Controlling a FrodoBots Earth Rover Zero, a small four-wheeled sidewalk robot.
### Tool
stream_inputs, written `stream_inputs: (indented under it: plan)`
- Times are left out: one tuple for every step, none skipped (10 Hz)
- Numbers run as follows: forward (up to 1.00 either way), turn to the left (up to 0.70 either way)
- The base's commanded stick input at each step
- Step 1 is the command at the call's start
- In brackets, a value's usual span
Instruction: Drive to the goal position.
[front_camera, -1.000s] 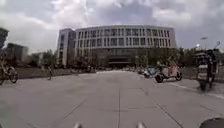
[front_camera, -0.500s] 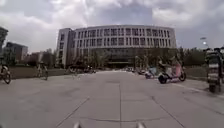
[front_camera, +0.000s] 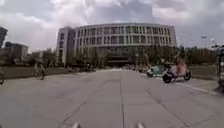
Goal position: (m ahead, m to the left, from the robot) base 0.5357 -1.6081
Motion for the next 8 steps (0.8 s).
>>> stream_inputs:
  plan:
    - [0.60, 0.00]
    - [0.60, 0.00]
    - [0.60, 0.00]
    - [0.60, 0.00]
    - [0.60, 0.00]
    - [0.60, 0.00]
    - [0.60, 0.00]
    - [0.60, 0.00]
